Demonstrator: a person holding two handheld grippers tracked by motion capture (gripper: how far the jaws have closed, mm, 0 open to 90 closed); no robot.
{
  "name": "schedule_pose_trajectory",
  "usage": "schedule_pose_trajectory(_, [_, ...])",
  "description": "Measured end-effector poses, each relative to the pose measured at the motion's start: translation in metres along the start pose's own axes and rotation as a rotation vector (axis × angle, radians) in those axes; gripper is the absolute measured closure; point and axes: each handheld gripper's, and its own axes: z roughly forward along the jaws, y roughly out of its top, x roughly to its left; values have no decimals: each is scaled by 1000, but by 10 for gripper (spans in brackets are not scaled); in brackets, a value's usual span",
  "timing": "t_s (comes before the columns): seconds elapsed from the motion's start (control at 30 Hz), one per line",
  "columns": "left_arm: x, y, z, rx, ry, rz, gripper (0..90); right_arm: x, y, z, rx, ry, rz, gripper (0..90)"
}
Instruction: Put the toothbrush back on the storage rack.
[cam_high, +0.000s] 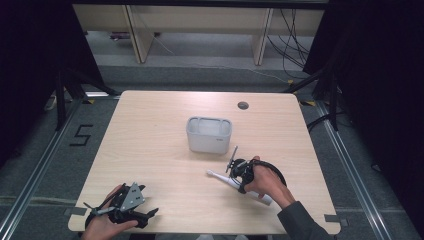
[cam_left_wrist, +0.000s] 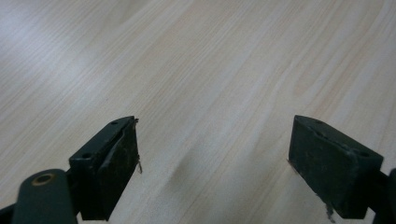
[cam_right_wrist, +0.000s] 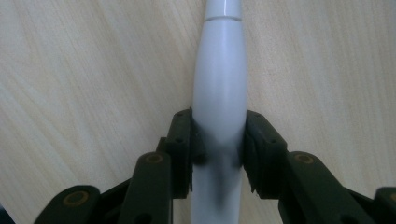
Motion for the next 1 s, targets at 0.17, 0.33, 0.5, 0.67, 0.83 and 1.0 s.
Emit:
schedule_pose_trajectory(0.17, [0, 0, -1, 4, 7, 4, 155, 0, 4, 0, 25, 5, -7, 660])
schedule_pose_trajectory(0.33, [0, 0, 0, 2, 0, 2, 155, 0, 6, 0, 46, 3, -13, 661])
schedule_pose_trajectory(0.5, [1, 0, -1, 5, 9, 9, 155, 0, 8, 1, 56, -1, -36, 662])
schedule_pose_trajectory(0.67, [1, 1, -2, 15, 1, 18, 155, 0, 9, 0, 63, -3, -29, 664])
schedule_pose_trajectory(0.83, [1, 0, -1, 5, 6, 8, 155, 0, 5, 0, 32, -14, -42, 665])
schedule_pose_trajectory(1.0, [1, 0, -1, -1, 5, 5, 155, 2, 1, -1, 18, -16, -21, 665])
